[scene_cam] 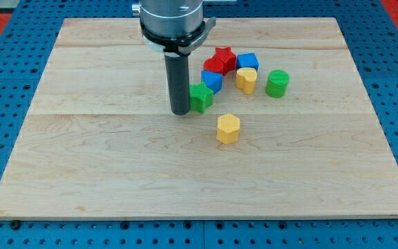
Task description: Move the yellow hexagon bottom right to the green star
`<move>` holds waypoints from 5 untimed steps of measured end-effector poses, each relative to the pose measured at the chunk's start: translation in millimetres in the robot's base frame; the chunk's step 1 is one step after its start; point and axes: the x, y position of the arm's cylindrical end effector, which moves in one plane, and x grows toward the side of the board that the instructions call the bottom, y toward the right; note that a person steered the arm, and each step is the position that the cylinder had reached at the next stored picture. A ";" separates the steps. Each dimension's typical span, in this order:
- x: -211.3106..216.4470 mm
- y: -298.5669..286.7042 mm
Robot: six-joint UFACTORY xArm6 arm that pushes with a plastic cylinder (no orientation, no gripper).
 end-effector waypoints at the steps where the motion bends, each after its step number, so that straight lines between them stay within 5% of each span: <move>1: 0.0 12.8; 4: 109.1 25.5; 5: 92.2 66.8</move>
